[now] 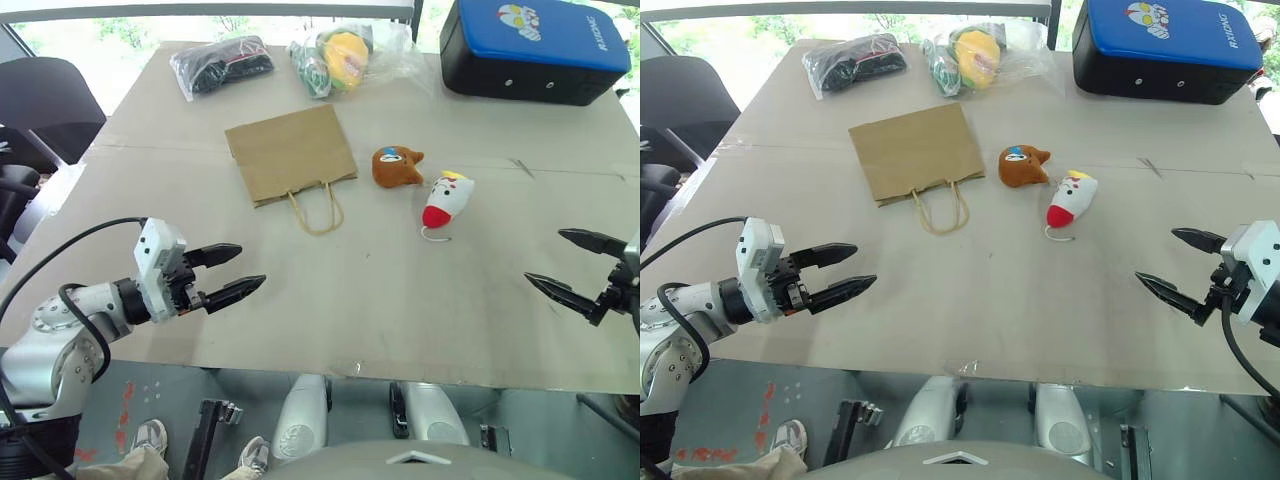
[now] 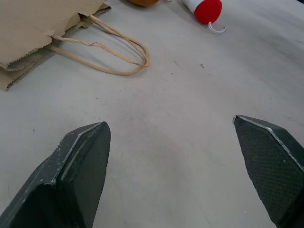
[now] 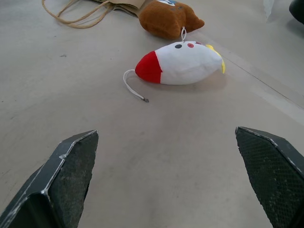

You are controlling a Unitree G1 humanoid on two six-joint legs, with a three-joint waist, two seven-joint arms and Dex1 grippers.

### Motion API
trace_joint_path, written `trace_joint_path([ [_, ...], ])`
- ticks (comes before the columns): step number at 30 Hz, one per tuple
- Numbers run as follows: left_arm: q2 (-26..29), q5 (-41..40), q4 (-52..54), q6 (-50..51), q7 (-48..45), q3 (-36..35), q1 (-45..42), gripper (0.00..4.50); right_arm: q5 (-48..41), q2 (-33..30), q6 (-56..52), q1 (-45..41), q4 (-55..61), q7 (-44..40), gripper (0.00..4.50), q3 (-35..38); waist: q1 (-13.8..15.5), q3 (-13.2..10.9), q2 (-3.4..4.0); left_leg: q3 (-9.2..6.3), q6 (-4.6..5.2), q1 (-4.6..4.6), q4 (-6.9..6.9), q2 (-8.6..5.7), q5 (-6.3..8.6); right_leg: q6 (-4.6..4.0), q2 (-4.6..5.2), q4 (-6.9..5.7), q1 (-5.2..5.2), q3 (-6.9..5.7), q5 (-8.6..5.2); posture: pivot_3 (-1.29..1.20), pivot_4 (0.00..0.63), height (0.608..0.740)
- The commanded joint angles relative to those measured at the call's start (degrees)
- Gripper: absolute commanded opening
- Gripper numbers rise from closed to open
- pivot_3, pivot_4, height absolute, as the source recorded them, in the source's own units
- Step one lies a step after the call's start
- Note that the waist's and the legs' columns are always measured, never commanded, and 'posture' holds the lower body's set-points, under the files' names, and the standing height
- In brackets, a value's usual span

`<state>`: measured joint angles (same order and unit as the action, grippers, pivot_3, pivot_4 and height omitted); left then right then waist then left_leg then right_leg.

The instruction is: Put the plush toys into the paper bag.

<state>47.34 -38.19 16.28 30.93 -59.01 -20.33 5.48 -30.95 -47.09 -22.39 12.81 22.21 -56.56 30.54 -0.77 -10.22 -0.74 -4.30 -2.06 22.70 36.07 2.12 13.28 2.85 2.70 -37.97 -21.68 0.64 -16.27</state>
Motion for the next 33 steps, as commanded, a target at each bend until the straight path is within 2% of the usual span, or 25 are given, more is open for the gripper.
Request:
trace_joint_path([
  [1, -0.08, 4.11, -4.48, -2.36, 1.72, 3.25, -7.99, 4.45, -0.19, 3.38, -0.73, -1.46, 5.78, 5.66, 4.5, -2.52, 0.02, 0.0, 0.0, 0.0, 0.0, 0.0, 0.0, 0.0, 0.0, 0.0, 0.0, 0.0, 0.0, 0.0, 0.0, 0.0, 0.15, 0.74],
  [4, -2.94, 14.96, -14.23, -9.34, 5.94, 12.48, -23.05, 4.45, 2.88, 8.97, -2.16, -4.37, 13.11, 13.88, 4.5, -12.08, 0.91, -0.02, -0.04, -0.38, -0.01, 0.11, 0.14, 0.07, -0.01, 0.03, -0.37, -0.07, -0.02, -0.11, -0.02, 0.0, 0.15, 0.74],
  [10, -2.47, 27.75, -27.78, -25.06, 3.29, 21.33, -32.69, 4.45, 5.82, 10.51, -5.87, -4.59, 18.83, 19.23, 4.5, -19.75, -0.43, 0.01, -0.15, -0.07, -0.06, 0.13, 0.19, 0.06, -0.03, -0.02, -0.63, 0.04, 0.0, 0.75, 0.12, 0.0, 0.15, 0.74],
  [14, -3.12, 34.85, -36.42, -37.16, 1.81, 26.48, -38.01, 4.45, 6.52, 11.49, -6.7, -4.38, 20.8, 21.89, 4.5, -21.69, -0.04, -0.01, -0.16, -0.13, -0.05, 0.17, 0.03, 0.09, -0.03, -0.01, -0.64, -0.02, -0.14, 0.63, 0.1, 0.0, 0.15, 0.74],
  [21, -7.63, 39.79, -48.52, -49.43, 2.63, 29.72, -44.34, 4.45, 6.36, 12.25, -8.87, -2.08, 23.96, 25.62, 4.5, -20.97, 0.08, 0.0, -0.19, -0.11, -0.05, 0.18, 0.15, 0.08, -0.03, 0.0, -0.64, -0.06, -0.06, 0.65, 0.11, 0.0, 0.15, 0.74],
  [24, -10.18, 37.6, -50.25, -51.06, 0.41, 29.35, -44.81, 3.7, 6.48, 12.54, -9.19, -1.23, 24.68, 26.7, 4.5, -21.22, -0.05, 0.0, -0.2, -0.13, -0.05, 0.19, 0.19, 0.08, -0.03, 0.01, -0.65, -0.07, -0.06, 0.65, 0.12, 0.0, 0.15, 0.74],
  [27, -11.73, 36.03, -50.55, -50.76, -1.79, 28.75, -44.21, 2.23, 5.04, 13.34, -9.85, -0.04, 25.34, 27.33, 4.5, -20.93, -0.13, 0.0, -0.2, -0.14, -0.05, 0.19, 0.19, 0.09, -0.03, 0.01, -0.66, -0.13, -0.08, 0.63, 0.12, 0.0, 0.15, 0.74],
  [28, -12.56, 34.39, -50.05, -48.91, -2.56, 27.96, -43.79, 1.92, 4.28, 13.79, -9.88, 0.23, 25.33, 27.34, 4.11, -20.77, -0.16, 0.0, -0.19, -0.15, -0.05, 0.18, 0.19, 0.09, -0.03, 0.01, -0.67, -0.14, -0.08, 0.62, 0.12, 0.0, 0.15, 0.74],
  [29, -13.61, 31.42, -48.36, -45.16, -3.43, 26.73, -42.96, 1.38, 2.81, 14.11, -10.37, 0.65, 25.37, 27.01, 3.96, -20.46, -0.16, 0.0, -0.19, -0.15, -0.04, 0.17, 0.19, 0.1, -0.03, 0.0, -0.67, -0.16, -0.08, 0.63, 0.12, 0.0, 0.15, 0.74],
  [30, -14.39, 28.3, -46.01, -40.93, -4.41, 25.64, -41.89, 1.07, 2.39, 14.04, -10.35, 0.98, 25.37, 26.61, 3.63, -20.37, -0.16, 0.01, -0.18, -0.15, -0.04, 0.17, 0.19, 0.1, -0.03, 0.0, -0.67, -0.17, -0.07, 0.63, 0.12, 0.0, 0.15, 0.74],
  [32, -15.54, 21.2, -39.36, -30.56, -5.75, 23.33, -39.29, 0.1, 2.27, 13.79, -10.13, 0.96, 24.87, 26.33, 2.65, -20.48, -0.3, 0.01, -0.18, -0.15, -0.04, 0.17, 0.21, 0.1, -0.03, 0.01, -0.66, -0.19, -0.07, 0.64, 0.12, 0.0, 0.15, 0.74],
  [33, -15.84, 18.35, -35.67, -25.92, -5.51, 22.37, -37.93, 0.0, 2.29, 13.47, -9.98, 0.71, 24.65, 26.07, 2.09, -20.68, -0.34, 0.01, -0.18, -0.13, -0.04, 0.17, 0.22, 0.1, -0.03, 0.01, -0.66, -0.19, -0.07, 0.67, 0.12, 0.0, 0.15, 0.74],
])
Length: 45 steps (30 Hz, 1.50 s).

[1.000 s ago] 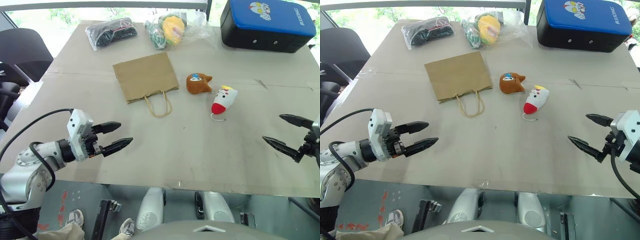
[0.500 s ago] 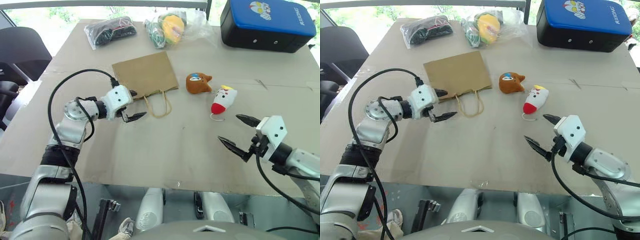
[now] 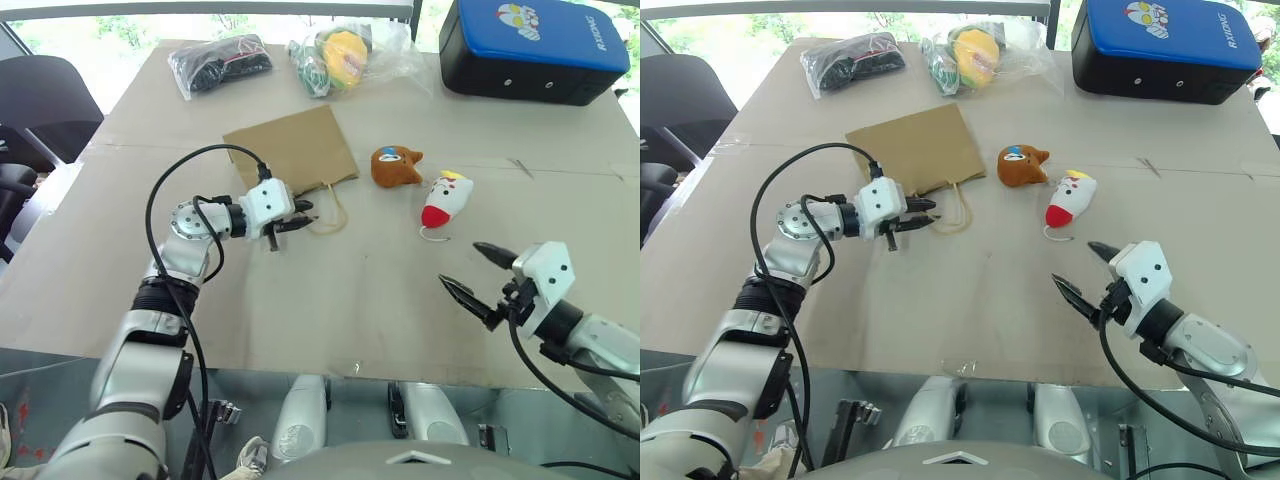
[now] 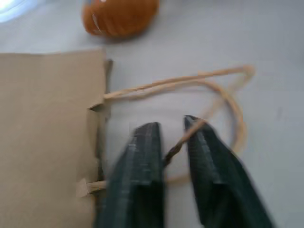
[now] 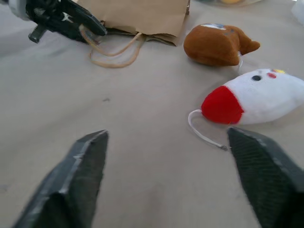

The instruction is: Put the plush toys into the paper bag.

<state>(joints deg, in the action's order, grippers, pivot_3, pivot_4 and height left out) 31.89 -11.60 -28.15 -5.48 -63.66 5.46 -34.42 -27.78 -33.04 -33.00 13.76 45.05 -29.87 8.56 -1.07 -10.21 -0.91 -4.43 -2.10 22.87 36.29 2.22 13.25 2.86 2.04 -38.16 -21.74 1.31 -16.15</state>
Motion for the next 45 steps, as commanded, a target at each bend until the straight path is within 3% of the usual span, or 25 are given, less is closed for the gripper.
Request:
trace_joint_path([
  [1, -0.65, -11.09, 12.43, 14.81, -0.52, -4.34, 3.33, 0.0, -1.11, -0.82, 0.58, -0.52, 1.7, -0.91, 1.57, 1.11, -0.1, 0.0, -0.01, -0.01, 0.0, 0.0, 0.0, 0.0, 0.0, 0.0, 0.0, -0.01, 0.0, 0.0, 0.0, 0.0, 0.15, 0.74],
  [4, -1.32, -23.15, 24.94, 30.76, 2.29, -7.63, 6.99, 0.0, -1.63, -1.1, 0.09, -2.8, 0.78, -1.64, 0.16, -0.53, -0.09, -0.01, -0.01, -0.04, 0.0, -0.02, 0.02, 0.03, 0.0, 0.0, 0.0, -0.07, 0.0, -0.04, 0.0, 0.0, 0.15, 0.74],
  [5, -1.57, -27.64, 28.85, 35.85, 3.69, -8.93, 7.96, 0.0, -1.45, -1.07, -0.01, -3.88, 0.28, -1.92, 0.02, -1.57, -0.06, -0.01, -0.01, -0.04, 0.0, -0.04, 0.04, 0.03, 0.0, 0.0, 0.0, -0.13, 0.0, -0.03, 0.0, 0.0, 0.15, 0.74],
  [10, -4.73, -53.13, 40.65, 54.86, 18.61, -18.56, 9.4, 0.0, 3.1, 3.17, 0.68, -16.16, -8.05, -2.8, 0.02, -14.5, -0.8, -0.01, -0.04, -0.05, 0.0, -0.16, 0.17, 0.03, 0.0, 0.0, -0.01, -0.36, 0.01, 0.0, -0.01, 0.0, 0.15, 0.74],
  [15, -5.19, -59.66, 45.47, 58.28, 27.11, -21.36, 12.0, 0.0, 7.81, 10.4, 2.87, -27.28, -20.66, -4.74, 0.02, -25.55, -1.4, 0.01, -0.05, -0.11, 0.0, -0.23, 0.18, 0.01, -0.01, -0.02, -0.02, -0.57, 0.0, -0.01, -0.02, 0.0, 0.15, 0.74],
  [19, -4.34, -61.24, 49.14, 59.24, 29.27, -20.42, 13.62, 0.0, 11.62, 16.26, 6.65, -35.02, -33.35, -6.09, 0.02, -29.45, -1.16, 0.02, -0.1, -0.12, -0.01, -0.25, 0.18, 0.0, -0.01, -0.03, -0.03, -0.63, -0.04, 0.0, -0.01, 0.0, 0.15, 0.74],
  [24, -2.3, -59.07, 51.14, 58.66, 28.81, -19.31, 15.58, 0.0, 11.66, 18.51, 8.66, -39.29, -39.43, -11.02, 0.02, -30.36, -0.95, 0.02, -0.1, -0.08, -0.02, -0.21, 0.2, -0.02, -0.02, -0.03, -0.01, -0.6, -0.05, 0.03, -0.01, 0.0, 0.15, 0.74],
  [27, -1.53, -56.06, 51.21, 56.35, 29.02, -19.55, 16.54, 0.0, 13.22, 12.04, 7.98, -37.75, -36.93, -13.88, 0.02, -28.44, -0.69, 0.01, -0.09, -0.06, -0.02, -0.21, 0.2, -0.02, -0.02, -0.03, -0.01, -0.59, -0.05, 0.04, -0.01, 0.0, 0.15, 0.74],
  [31, -0.45, -53.08, 51.49, 54.73, 27.84, -18.67, 17.86, 0.0, 11.37, 7.59, 5.39, -34.6, -30.82, -11.45, 0.02, -21.76, -0.14, 0.02, -0.09, -0.05, -0.02, -0.18, 0.2, -0.05, -0.01, -0.03, 0.01, -0.57, -0.07, 0.05, -0.01, 0.0, 0.15, 0.74],
  [36, -2.77, -51.33, 51.05, 53.23, 28.07, -16.59, 18.49, 0.0, 1.92, 9.73, -2.6, -29.64, -20.69, -8.33, 0.02, -14.02, -0.53, 0.02, -0.09, -0.07, -0.01, -0.21, 0.13, -0.01, -0.01, -0.04, -0.03, -0.59, -0.1, 0.07, -0.02, 0.0, 0.15, 0.74],
  [41, -5.27, -51.38, 50.39, 53.21, 27.9, -14.5, 17.52, 0.0, 3.51, 13.57, -3.25, -31.6, -21.69, -6.59, 0.02, -19.04, -0.93, 0.02, -0.09, -0.02, -0.01, -0.21, 0.15, -0.02, -0.01, -0.03, -0.02, -0.59, -0.09, 0.12, -0.02, 0.0, 0.15, 0.74],
  [45, -7.17, -53.92, 50.26, 53.87, 28.58, -14.3, 15.83, 0.0, 8.25, 18.93, 1.14, -36.13, -31.12, -6.69, 0.02, -25.55, -1.27, 0.02, -0.09, -0.04, -0.01, -0.23, 0.14, -0.02, -0.01, -0.04, -0.04, -0.61, -0.1, 0.1, -0.02, 0.0, 0.15, 0.74],
])
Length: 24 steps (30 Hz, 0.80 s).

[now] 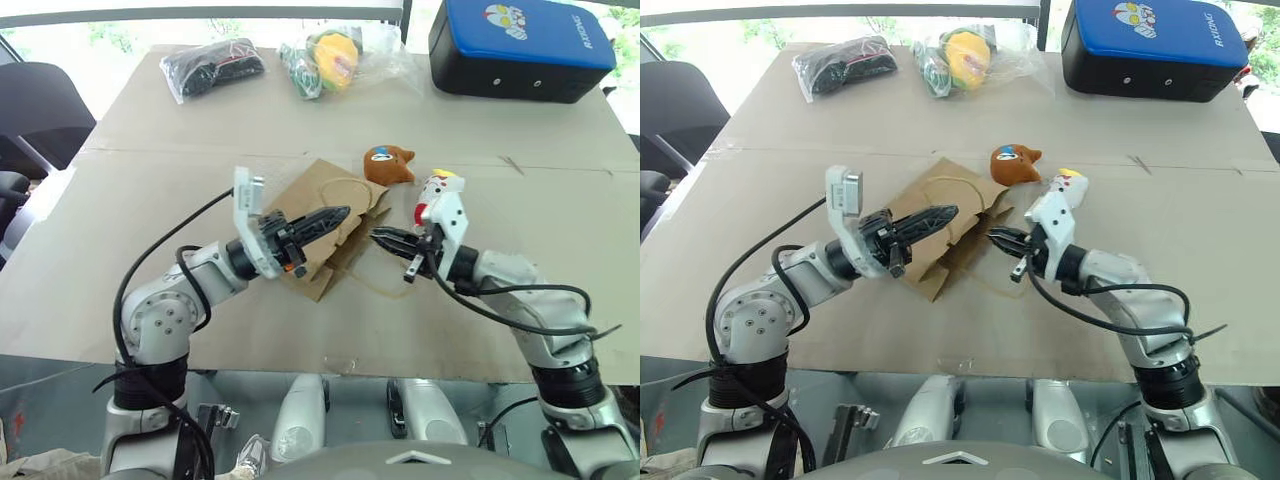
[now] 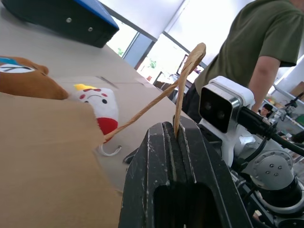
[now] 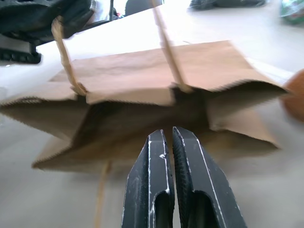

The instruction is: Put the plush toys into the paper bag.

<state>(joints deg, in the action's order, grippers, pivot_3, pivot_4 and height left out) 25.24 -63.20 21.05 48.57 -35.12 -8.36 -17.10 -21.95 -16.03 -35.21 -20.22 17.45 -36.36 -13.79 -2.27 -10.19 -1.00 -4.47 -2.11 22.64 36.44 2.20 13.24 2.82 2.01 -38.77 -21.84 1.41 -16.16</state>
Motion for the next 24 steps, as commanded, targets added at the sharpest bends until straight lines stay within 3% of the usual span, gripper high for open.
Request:
trace_joint_path([
  [1, -0.94, -3.4, 1.1, 0.14, 0.53, -0.86, -1.88, 0.0, 3.32, 3.33, 4.85, -3.36, -6.71, -0.56, 0.02, -4.14, -0.04, 0.0, 0.0, 0.0, 0.0, -0.01, 0.0, 0.0, 0.0, 0.0, 0.0, -0.01, 0.0, 0.0, 0.0, 0.0, 0.15, 0.74],
  [14, -2.95, -9.0, 2.75, -1.06, 2.75, -2.72, -0.29, 0.0, 9.72, 20.48, 25.45, -15.18, -45.03, -3.27, 0.02, -5.39, -0.11, 0.0, 0.0, 0.0, -0.01, 0.02, -0.02, 0.01, 0.0, -0.01, 0.0, 0.0, -0.04, 0.0, 0.01, 0.0, 0.15, 0.74],
  [18, -2.15, -9.28, 2.33, -3.0, 4.72, -6.03, -2.92, 0.0, 13.72, 21.88, 30.05, -15.71, -53.68, -3.84, 0.02, -6.53, -0.03, 0.02, -0.04, 0.0, -0.01, 0.02, -0.02, 0.01, -0.01, -0.01, 0.0, 0.02, -0.04, -0.02, 0.01, 0.0, 0.15, 0.74],
  [24, 5.49, -8.87, 0.26, -3.99, 6.31, -12.93, -8.12, 0.0, 18.16, 20.76, 31.93, -14.81, -55.09, -3.81, 0.02, -7.9, -0.21, 0.06, -0.06, -0.01, -0.02, -0.22, -0.08, 0.02, -0.01, -0.02, -0.05, -0.08, 0.05, 0.02, 0.01, 0.0, 0.15, 0.74],
])
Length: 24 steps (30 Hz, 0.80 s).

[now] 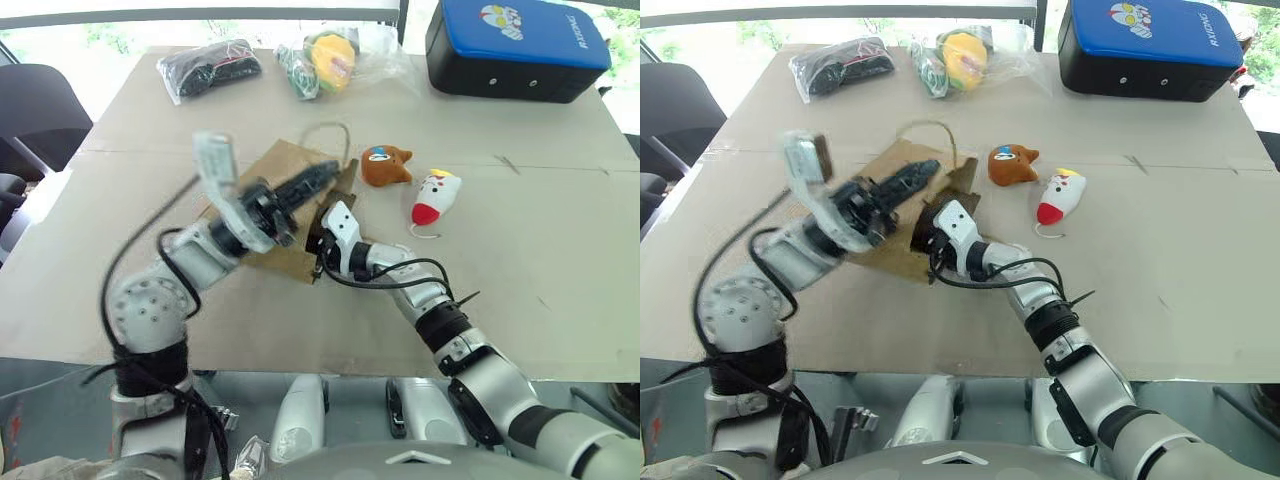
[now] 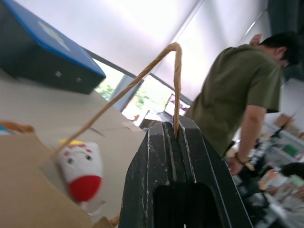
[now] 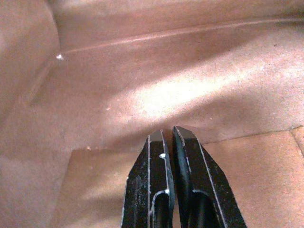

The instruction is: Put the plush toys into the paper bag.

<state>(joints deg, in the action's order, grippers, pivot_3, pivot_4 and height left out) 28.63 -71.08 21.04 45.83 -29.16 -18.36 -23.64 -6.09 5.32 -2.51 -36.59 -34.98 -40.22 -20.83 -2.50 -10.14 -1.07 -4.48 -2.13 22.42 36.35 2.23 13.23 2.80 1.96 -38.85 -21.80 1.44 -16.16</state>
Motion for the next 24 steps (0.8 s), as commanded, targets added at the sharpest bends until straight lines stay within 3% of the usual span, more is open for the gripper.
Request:
trace_joint_path([
  [1, 3.02, -0.94, 0.01, -1.33, 0.75, -3.66, -2.32, 0.0, 3.14, -0.81, -0.46, 1.56, -2.65, 0.27, 0.02, -1.17, 0.02, 0.01, -0.01, 0.02, 0.0, -0.01, 0.0, 0.0, 0.0, 0.0, 0.0, 0.01, 0.02, 0.01, 0.0, 0.0, 0.15, 0.74],
  [13, 6.97, 0.05, 1.77, -3.34, 4.43, -8.0, -1.82, 0.0, 7.55, -0.31, -2.77, -0.19, -3.03, 2.15, 0.02, -1.64, -0.05, 0.03, -0.04, 0.02, 0.0, -0.09, -0.03, 0.0, 0.0, 0.0, 0.01, 0.0, 0.06, 0.04, 0.0, 0.0, 0.15, 0.74],
  [24, 8.25, 2.12, 2.68, -7.3, 5.76, -12.34, 4.06, 0.0, 11.16, -5.76, -4.48, -0.27, 3.26, 1.89, 0.02, -2.21, 0.42, 0.04, -0.06, 0.13, -0.01, -0.11, -0.07, -0.04, 0.01, 0.01, 0.08, 0.09, 0.1, 0.12, 0.0, 0.0, 0.15, 0.74],
])
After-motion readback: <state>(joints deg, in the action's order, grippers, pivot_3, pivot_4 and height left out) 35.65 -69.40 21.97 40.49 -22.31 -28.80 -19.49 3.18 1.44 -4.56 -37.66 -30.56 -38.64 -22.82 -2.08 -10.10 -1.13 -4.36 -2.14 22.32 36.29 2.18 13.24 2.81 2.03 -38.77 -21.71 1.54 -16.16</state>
